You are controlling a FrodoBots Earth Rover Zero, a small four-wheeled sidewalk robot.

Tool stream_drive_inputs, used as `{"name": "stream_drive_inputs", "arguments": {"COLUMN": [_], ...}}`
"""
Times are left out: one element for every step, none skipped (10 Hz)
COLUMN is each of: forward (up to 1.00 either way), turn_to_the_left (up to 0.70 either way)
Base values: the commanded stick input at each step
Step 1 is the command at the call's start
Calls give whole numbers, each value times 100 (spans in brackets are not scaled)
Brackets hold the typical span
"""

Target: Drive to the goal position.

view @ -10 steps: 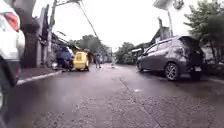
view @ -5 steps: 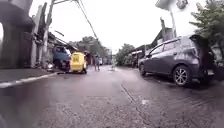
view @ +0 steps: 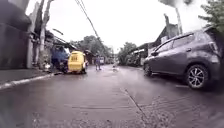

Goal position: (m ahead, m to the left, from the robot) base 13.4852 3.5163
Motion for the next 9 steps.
{"name": "stream_drive_inputs", "arguments": {"forward": [100, 100, 100, 100, 100, 100, 100, 100, 100], "turn_to_the_left": [0, 0, 0, 0, 0, 13, 27, 25, 7]}}
